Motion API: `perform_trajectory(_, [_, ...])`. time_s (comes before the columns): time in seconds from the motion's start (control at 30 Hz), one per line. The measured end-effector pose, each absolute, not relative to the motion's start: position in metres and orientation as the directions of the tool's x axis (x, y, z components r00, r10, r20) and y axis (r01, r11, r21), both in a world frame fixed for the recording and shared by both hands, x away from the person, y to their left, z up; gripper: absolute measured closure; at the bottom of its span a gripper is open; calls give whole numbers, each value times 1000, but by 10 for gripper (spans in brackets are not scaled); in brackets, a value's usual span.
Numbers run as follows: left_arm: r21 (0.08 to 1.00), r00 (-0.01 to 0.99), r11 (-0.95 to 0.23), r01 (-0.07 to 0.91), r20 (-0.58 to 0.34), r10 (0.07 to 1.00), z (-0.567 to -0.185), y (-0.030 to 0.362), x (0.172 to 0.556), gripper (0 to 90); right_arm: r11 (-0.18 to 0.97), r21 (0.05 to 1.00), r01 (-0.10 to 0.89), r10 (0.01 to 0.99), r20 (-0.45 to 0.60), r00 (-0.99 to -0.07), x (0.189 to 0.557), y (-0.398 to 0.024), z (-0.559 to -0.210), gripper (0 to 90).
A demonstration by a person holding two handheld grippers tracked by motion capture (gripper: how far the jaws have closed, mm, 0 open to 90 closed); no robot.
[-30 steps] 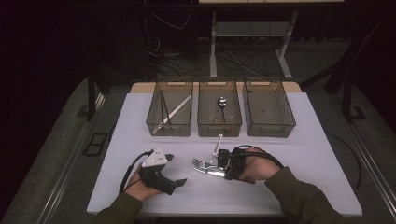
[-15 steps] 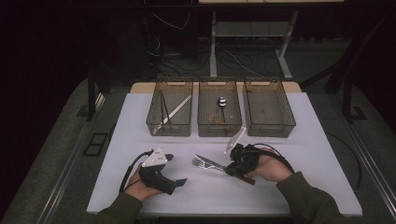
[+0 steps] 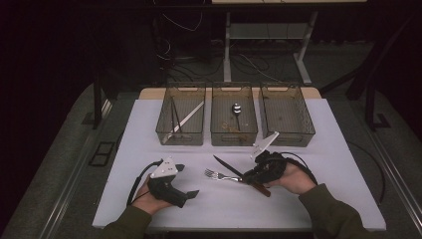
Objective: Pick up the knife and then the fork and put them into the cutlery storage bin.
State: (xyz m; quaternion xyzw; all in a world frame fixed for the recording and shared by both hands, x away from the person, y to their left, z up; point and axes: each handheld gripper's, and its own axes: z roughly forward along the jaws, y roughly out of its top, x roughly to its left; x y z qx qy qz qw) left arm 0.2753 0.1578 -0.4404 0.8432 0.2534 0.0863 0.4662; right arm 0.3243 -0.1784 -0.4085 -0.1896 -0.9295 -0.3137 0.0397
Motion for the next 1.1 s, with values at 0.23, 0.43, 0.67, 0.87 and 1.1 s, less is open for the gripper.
perform_trajectory(0.23, [831, 857, -436, 346, -91, 507, -440, 158, 275, 0, 684, 612, 397, 337, 218, -916, 326, -187, -401, 775])
perform_trajectory(0.43, [833, 857, -431, 346, -94, 507, -440, 160, 276, 0, 638, 637, 433, 363, 247, -898, 326, -194, -395, 775])
perform_trajectory(0.67, [834, 851, -423, 354, -100, 515, -440, 162, 276, 0, 588, 667, 458, 403, 250, -881, 330, -204, -391, 773])
perform_trajectory(0.87, [835, 854, -424, 351, -101, 510, -440, 162, 276, 0, 540, 690, 482, 448, 249, -858, 335, -216, -389, 773])
perform_trajectory(1.1, [833, 857, -430, 347, -96, 506, -440, 160, 276, 0, 509, 710, 486, 485, 229, -844, 337, -227, -383, 773])
